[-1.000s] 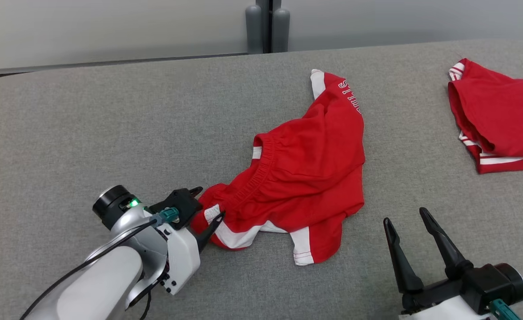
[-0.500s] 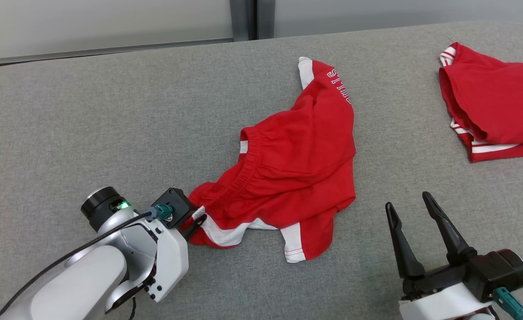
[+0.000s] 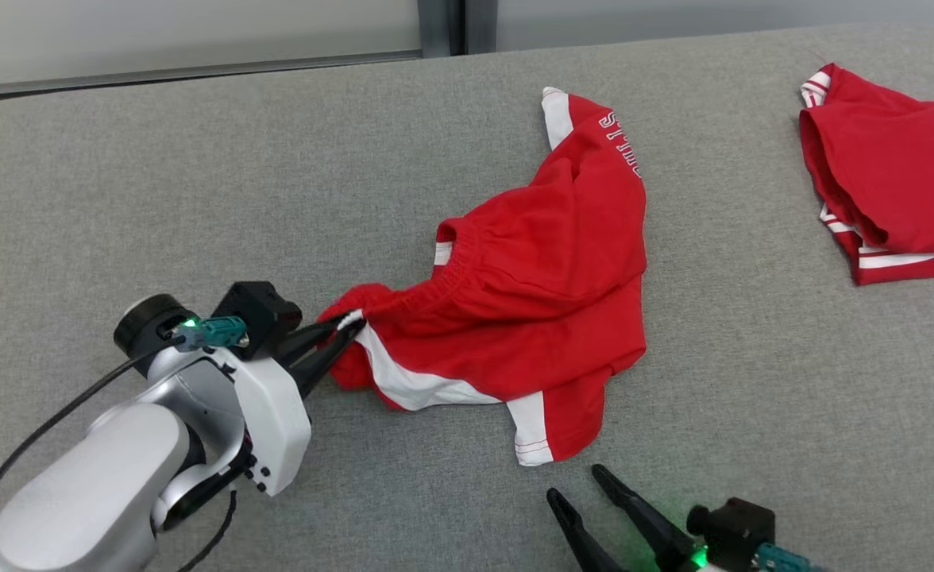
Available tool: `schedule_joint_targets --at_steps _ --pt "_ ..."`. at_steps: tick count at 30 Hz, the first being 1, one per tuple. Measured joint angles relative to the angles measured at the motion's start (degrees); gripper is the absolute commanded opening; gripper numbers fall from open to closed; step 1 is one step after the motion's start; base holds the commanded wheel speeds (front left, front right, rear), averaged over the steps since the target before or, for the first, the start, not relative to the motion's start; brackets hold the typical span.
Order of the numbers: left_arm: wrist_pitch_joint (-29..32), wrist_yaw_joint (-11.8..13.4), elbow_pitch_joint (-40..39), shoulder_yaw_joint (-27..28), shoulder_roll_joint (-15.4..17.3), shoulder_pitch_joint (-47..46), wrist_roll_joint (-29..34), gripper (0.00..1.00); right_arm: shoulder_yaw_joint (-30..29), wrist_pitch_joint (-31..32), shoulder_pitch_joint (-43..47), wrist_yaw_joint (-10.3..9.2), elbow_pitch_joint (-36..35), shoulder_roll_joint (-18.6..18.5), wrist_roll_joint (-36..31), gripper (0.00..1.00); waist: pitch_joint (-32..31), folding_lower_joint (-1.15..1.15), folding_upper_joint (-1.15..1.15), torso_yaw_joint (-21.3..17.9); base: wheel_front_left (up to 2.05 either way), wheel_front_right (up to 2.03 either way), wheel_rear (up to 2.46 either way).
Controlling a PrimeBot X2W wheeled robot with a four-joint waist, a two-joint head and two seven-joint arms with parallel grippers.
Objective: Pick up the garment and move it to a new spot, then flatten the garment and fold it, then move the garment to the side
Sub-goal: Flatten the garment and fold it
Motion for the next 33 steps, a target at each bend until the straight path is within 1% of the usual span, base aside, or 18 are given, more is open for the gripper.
schedule_joint_targets --at_steps 3,6,8,10,11,12,13,14,15,18,20,22,23,26,29,33 --pt "-0.4 0.0 -0.5 0.8 0.4 -1.1 -0.7 0.0 6.6 0.0 -4.4 -0.01 0.8 -1.6 8.7 1.0 1.3 0.0 0.0 0.2 0.0 0.0 0.0" --pt "-0.4 0.0 -0.6 0.8 0.9 -2.0 -1.0 0.0 11.8 -0.2 -8.6 -0.19 0.9 -3.1 14.8 1.0 2.4 0.0 0.0 0.4 0.0 0.0 0.0" --pt "-0.3 0.0 -0.5 0.9 1.3 -2.7 -1.0 0.0 13.8 -0.2 -10.9 -0.2 1.1 -3.6 16.9 1.0 2.8 0.0 0.0 0.5 0.0 0.0 0.0" --pt "-0.3 0.0 -0.4 0.8 1.4 -3.0 -1.0 0.0 14.3 -0.2 -12.4 -0.2 1.2 -3.5 18.5 1.0 3.0 0.0 0.0 0.6 0.0 0.0 0.0" --pt "-0.4 0.0 -0.4 0.7 1.4 -3.2 -1.0 0.0 14.3 -0.2 -12.7 -0.21 1.1 -3.4 19.4 0.97 3.0 0.0 0.0 0.7 0.0 0.0 0.0" --pt "-0.4 0.0 -0.3 0.6 1.4 -3.2 -1.0 0.0 14.3 -0.2 -13.2 -0.21 1.1 -3.4 20.0 0.64 3.0 0.0 0.0 0.7 0.0 0.0 0.0" --pt "-0.5 0.0 -0.2 0.6 1.4 -3.2 -1.1 0.0 14.4 -0.2 -13.7 -0.21 1.2 -3.4 20.4 0.43 2.9 0.0 0.0 0.8 0.0 0.0 0.0" --pt "-0.6 0.0 -0.1 0.5 1.4 -3.2 -1.2 0.0 14.4 -0.2 -14.1 -0.2 1.2 -3.3 21.0 0.33 2.9 0.0 0.0 0.8 0.0 0.0 0.0" --pt "-0.7 0.0 0.0 0.4 1.5 -3.3 -1.4 0.0 14.6 -0.2 -14.4 -0.2 1.2 -3.2 21.4 0.0 2.8 0.0 0.0 0.8 0.0 0.0 0.0" --pt "-1.8 0.0 0.2 0.4 1.5 -3.5 -1.4 0.0 15.4 -0.2 -15.0 -0.15 1.5 -3.4 22.5 0.0 2.5 0.0 0.0 0.9 0.0 0.0 0.0" --pt "-4.1 0.0 0.0 1.0 1.3 -3.7 -2.3 0.0 13.6 -0.1 -14.8 -0.05 0.8 -3.6 23.5 0.0 2.1 0.0 0.0 0.9 0.0 0.0 0.0" --pt "-6.8 0.0 -0.4 2.5 0.3 -3.8 -4.9 0.0 10.2 0.0 -14.0 0.05 -0.8 -4.8 24.0 0.0 1.7 0.0 0.0 0.7 0.0 0.0 0.0" --pt "-6.8 0.0 -0.4 2.5 0.3 -3.8 -4.9 0.0 10.2 0.0 -14.0 0.05 -0.8 -4.8 24.0 0.0 1.7 0.0 0.0 0.7 0.0 0.0 0.0" --pt "-9.7 0.0 -1.2 4.8 -0.2 -4.3 -8.5 0.0 4.1 0.0 -13.3 0.0 -4.2 -8.9 24.0 0.0 1.1 0.0 0.0 0.1 0.0 0.0 0.0" --pt "-10.5 0.0 -3.0 7.0 -0.4 -4.3 -14.4 0.0 -0.3 0.0 -13.1 0.0 -7.3 -14.1 23.9 0.0 0.2 0.0 0.0 -0.7 0.0 0.0 0.0" --pt "-9.7 0.0 -7.1 9.5 0.1 -3.1 -22.8 0.0 -2.4 0.0 -12.7 0.0 -9.9 -22.8 27.7 0.0 -1.1 0.0 0.0 -1.4 0.0 0.0 0.0"
